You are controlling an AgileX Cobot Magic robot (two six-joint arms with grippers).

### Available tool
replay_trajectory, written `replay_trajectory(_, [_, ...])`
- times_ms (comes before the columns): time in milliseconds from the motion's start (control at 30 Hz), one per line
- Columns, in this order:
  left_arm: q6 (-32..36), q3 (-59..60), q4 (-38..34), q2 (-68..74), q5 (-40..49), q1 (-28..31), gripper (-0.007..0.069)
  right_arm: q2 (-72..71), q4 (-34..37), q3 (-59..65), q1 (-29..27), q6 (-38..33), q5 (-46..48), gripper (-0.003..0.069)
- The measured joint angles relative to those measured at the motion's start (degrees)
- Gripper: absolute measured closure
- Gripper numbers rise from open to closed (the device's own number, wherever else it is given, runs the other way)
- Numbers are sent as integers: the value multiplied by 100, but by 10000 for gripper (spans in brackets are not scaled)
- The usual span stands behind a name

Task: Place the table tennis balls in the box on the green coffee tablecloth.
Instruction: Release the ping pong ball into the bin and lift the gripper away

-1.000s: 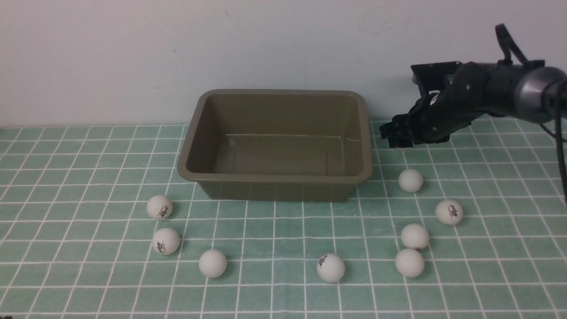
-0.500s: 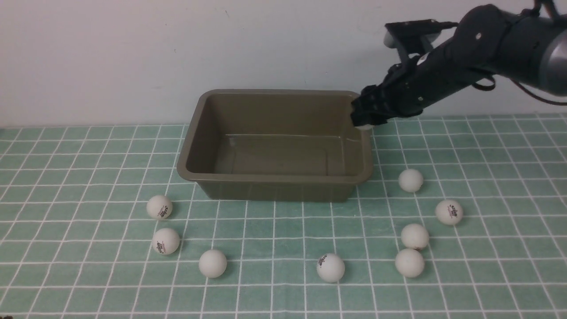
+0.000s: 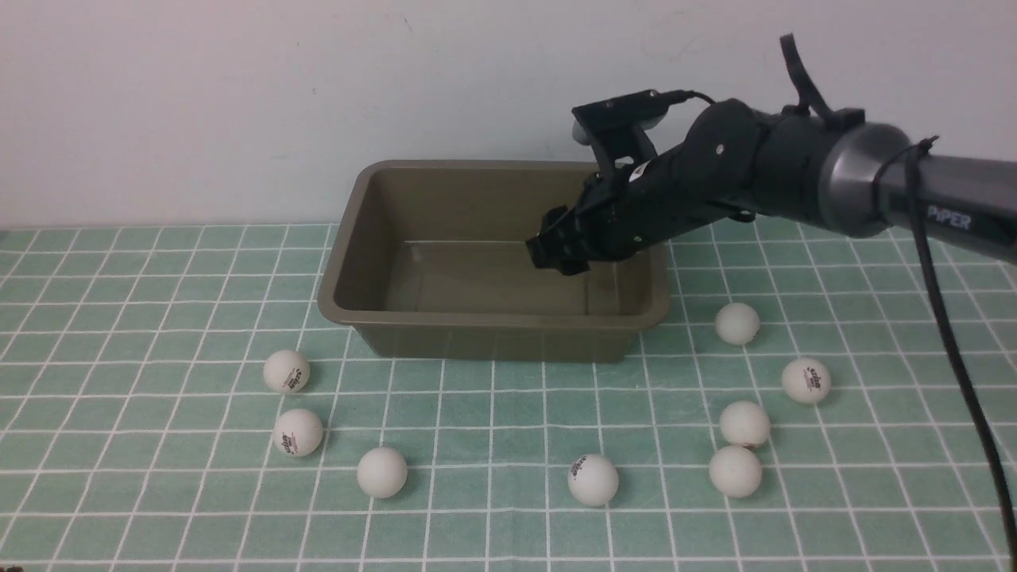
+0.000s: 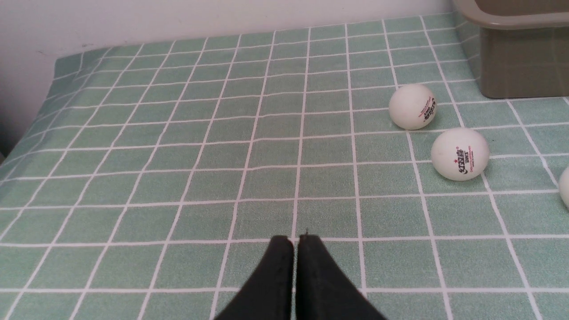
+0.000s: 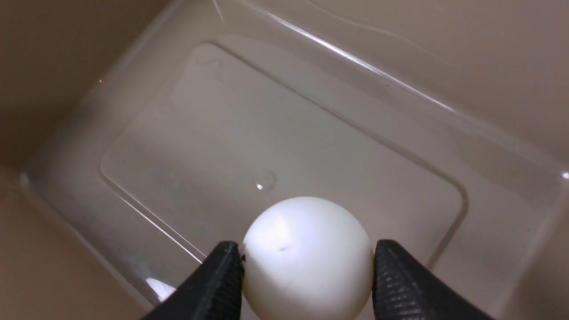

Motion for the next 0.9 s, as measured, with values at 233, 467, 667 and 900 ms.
replay_trajectory(233, [0, 0, 0, 0, 0, 0, 629, 15, 0, 0, 28, -13, -11, 276])
replay_trajectory(467, [0, 0, 0, 0, 0, 0, 629, 15, 20, 0, 28, -13, -11, 230])
replay_trajectory(667, [0, 0, 0, 0, 0, 0, 629, -485, -202, 0, -7, -13, 91, 225])
replay_trajectory(900, [0, 0, 0, 0, 0, 0, 629, -1536, -1136, -10, -514, 354, 1227, 225])
